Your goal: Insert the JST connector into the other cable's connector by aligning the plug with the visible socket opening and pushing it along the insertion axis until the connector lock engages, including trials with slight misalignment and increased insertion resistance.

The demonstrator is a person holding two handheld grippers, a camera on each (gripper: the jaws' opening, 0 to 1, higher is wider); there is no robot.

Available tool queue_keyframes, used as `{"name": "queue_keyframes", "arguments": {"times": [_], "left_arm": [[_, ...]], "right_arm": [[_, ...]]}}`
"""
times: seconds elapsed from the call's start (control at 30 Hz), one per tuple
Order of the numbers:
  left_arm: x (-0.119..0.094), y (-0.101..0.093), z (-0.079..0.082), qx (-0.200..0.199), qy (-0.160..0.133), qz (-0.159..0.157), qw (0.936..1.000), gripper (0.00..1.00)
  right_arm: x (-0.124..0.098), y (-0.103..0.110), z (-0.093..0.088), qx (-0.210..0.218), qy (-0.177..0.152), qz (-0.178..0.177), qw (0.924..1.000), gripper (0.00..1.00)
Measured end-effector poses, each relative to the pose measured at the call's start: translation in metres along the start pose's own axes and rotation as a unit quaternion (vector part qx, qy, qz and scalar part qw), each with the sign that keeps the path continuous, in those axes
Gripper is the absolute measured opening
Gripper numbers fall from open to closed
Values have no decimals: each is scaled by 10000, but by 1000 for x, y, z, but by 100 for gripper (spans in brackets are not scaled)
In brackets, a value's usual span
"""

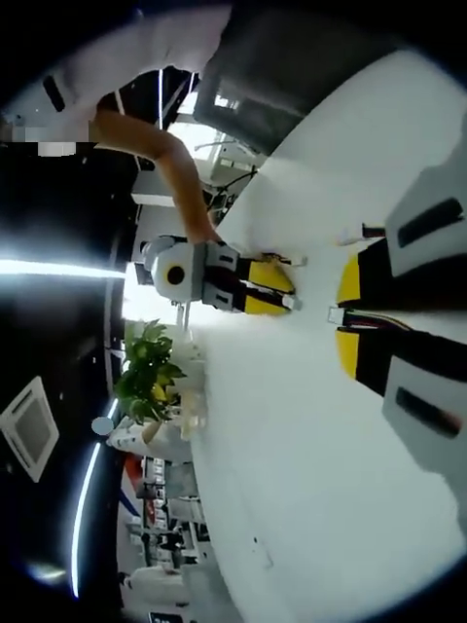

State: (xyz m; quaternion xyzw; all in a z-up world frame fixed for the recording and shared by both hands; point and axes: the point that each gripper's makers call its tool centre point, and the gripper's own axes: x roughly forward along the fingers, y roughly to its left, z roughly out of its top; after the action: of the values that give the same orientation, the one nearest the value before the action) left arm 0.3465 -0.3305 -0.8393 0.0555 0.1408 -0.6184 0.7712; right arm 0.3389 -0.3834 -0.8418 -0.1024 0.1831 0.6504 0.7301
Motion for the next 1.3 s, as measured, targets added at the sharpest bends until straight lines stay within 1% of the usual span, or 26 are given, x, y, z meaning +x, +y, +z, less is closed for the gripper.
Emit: {"name": "queue_keyframes", "arguments": {"times": [0.3,0.4,0.43,0.53,0.67,0.8,0.93,1.03,1.1,1.3], "left_arm": [[-1,-4,0,116,45,-35,9999,1],[-1,-5,0,181,89,-47,9998,1],[-2,-6,0,191,117,-45,9997,1],[-5,-9,4,206,85,-54,9997,0],[-8,-11,5,338,215,-91,9992,0],[-10,-14,7,362,235,-128,9990,0],[-12,-17,13,354,193,-191,9990,0],[-12,-20,14,379,212,-260,9987,0],[-12,-22,14,388,222,-335,9984,0],[-9,-25,19,368,157,-431,9983,0]], "right_arm": [[3,-4,-1,86,-41,3,10000,4],[3,-5,-2,250,-7,-4,9997,4],[3,-4,-2,217,8,18,9998,4],[4,-2,-2,186,36,57,9998,4],[8,1,4,117,14,93,9999,3],[11,7,14,13,-28,178,9998,3],[14,12,18,-19,-67,296,9995,3],[16,14,20,-69,-92,349,9993,3],[17,15,25,16,-201,373,9991,3],[18,19,33,-52,-293,444,9986,3]]}}
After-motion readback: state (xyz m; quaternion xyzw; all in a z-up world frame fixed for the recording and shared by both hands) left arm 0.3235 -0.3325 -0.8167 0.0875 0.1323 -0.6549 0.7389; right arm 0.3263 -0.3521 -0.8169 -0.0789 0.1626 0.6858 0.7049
